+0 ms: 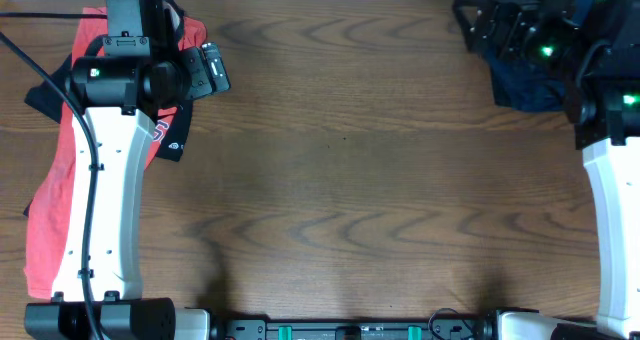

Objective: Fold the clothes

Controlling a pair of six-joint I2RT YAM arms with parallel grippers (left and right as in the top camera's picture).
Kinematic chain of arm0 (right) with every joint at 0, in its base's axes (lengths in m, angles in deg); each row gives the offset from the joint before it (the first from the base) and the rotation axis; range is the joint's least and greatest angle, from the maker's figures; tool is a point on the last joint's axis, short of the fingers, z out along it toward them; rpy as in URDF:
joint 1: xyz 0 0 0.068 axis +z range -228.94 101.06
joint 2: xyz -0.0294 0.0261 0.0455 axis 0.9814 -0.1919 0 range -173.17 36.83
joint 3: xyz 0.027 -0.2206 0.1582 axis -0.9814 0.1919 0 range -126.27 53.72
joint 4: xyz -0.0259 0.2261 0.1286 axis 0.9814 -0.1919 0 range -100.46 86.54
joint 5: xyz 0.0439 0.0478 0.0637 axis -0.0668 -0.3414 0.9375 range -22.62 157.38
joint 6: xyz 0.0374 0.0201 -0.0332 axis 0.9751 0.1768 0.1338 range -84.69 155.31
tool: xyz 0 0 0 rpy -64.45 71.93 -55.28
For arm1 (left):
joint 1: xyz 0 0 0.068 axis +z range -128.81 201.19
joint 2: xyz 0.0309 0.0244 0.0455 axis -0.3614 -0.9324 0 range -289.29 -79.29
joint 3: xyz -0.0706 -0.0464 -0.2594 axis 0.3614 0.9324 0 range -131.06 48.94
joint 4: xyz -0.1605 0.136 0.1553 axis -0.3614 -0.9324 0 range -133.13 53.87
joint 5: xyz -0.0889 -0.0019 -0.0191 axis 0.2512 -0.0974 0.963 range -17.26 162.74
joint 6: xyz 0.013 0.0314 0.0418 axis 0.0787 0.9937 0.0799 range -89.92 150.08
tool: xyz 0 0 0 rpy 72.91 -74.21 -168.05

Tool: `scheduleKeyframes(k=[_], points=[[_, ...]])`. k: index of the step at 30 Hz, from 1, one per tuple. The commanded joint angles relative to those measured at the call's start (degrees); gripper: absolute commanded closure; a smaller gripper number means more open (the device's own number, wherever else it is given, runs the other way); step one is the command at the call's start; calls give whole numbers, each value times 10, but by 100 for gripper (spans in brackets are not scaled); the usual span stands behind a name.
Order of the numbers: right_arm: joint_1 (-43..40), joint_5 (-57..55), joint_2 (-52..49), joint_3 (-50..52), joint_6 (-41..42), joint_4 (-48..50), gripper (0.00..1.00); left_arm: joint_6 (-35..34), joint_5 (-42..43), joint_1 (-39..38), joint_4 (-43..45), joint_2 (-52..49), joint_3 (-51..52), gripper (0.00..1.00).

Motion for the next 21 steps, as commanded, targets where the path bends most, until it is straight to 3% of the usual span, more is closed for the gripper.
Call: scheduleKeyframes(k=[1, 13, 21], points=[[9, 5, 3, 0, 24, -3, 1, 9, -7, 2, -1, -7, 2, 2], [2, -72, -2, 1, 23, -26, 1, 9, -7, 2, -1, -7, 2, 2], [44, -268, 94, 85, -2, 3, 1, 9, -7, 2, -1, -7, 2, 2]])
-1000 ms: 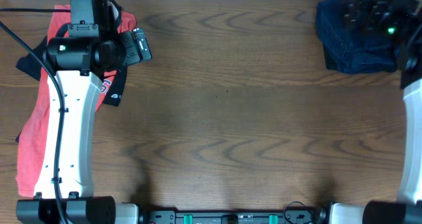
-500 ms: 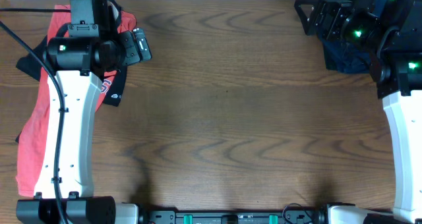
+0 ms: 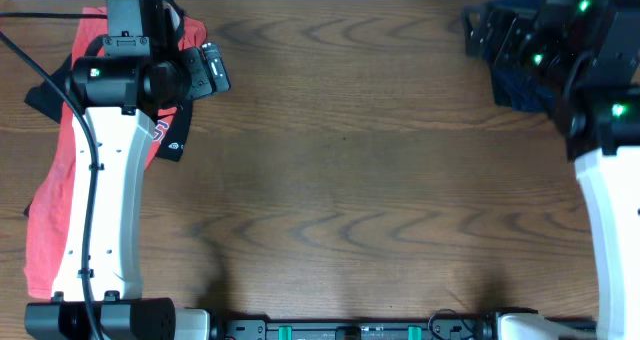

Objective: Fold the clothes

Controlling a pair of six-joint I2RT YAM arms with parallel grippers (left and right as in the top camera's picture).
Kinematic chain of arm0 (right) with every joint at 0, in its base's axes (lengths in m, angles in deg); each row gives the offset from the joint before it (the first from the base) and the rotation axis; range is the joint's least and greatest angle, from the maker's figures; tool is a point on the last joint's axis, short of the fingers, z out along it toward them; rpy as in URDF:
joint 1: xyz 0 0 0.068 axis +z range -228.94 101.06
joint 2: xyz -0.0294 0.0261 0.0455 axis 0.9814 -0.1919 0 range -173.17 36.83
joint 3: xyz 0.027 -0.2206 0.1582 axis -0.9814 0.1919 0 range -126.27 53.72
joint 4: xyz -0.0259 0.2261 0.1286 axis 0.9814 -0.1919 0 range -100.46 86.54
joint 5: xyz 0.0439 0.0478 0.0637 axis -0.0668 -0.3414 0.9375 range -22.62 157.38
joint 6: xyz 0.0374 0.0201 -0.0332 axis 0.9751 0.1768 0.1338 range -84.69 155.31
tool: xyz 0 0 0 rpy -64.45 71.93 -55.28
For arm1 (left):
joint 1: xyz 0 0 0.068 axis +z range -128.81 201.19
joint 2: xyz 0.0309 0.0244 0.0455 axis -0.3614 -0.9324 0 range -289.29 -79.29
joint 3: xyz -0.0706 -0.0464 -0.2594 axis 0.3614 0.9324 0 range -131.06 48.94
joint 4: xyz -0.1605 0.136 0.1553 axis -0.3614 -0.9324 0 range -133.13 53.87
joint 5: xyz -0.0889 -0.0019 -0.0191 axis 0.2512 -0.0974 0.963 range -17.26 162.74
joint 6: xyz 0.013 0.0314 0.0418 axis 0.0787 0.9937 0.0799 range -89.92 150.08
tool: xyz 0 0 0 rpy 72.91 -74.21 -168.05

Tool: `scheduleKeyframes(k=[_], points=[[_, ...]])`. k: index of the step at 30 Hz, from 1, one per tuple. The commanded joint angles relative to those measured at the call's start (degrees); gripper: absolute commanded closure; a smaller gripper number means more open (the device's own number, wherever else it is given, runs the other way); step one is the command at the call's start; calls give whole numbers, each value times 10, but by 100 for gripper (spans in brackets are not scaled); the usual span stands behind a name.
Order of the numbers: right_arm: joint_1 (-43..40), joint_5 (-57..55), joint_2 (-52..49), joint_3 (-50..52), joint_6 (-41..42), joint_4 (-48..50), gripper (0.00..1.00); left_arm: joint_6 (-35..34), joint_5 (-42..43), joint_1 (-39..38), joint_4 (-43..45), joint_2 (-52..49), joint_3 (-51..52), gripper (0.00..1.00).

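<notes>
A red garment (image 3: 50, 195) lies along the table's left edge, partly under my left arm, with a black garment with print (image 3: 172, 140) beside it. My left gripper (image 3: 215, 70) sits just right of that pile near the far left; its fingers are too dark to read. A dark navy garment (image 3: 520, 88) is bunched at the far right corner. My right gripper (image 3: 480, 32) is at the garment's left edge, above or on it, and the arm hides most of the cloth. Whether it holds the cloth does not show.
The brown wooden table (image 3: 340, 180) spreads between the two arms. A black cable (image 3: 30, 65) runs across the left pile. The arm bases and a black rail (image 3: 340, 330) line the near edge.
My right arm has shifted a little to the right and toward the far edge, and less of the navy garment shows beneath it. The left arm and the red pile are unchanged.
</notes>
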Motion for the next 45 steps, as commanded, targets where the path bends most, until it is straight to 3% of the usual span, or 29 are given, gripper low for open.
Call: scheduleKeyframes(k=[1, 8, 19, 24, 34, 45], points=[[22, -105, 80, 61, -30, 26, 1, 9, -7, 2, -1, -7, 2, 2], [19, -106, 268, 315, -67, 195, 1, 9, -7, 2, -1, -7, 2, 2], [0, -106, 547, 672, -66, 305, 1, 9, -7, 2, -1, -7, 2, 2], [0, -97, 640, 779, -66, 357, 1, 9, -7, 2, -1, -7, 2, 2], [-3, -96, 789, 864, -67, 343, 1, 9, -7, 2, -1, -7, 2, 2], [-3, -98, 794, 864, -67, 289, 1, 9, -7, 2, -1, -7, 2, 2]])
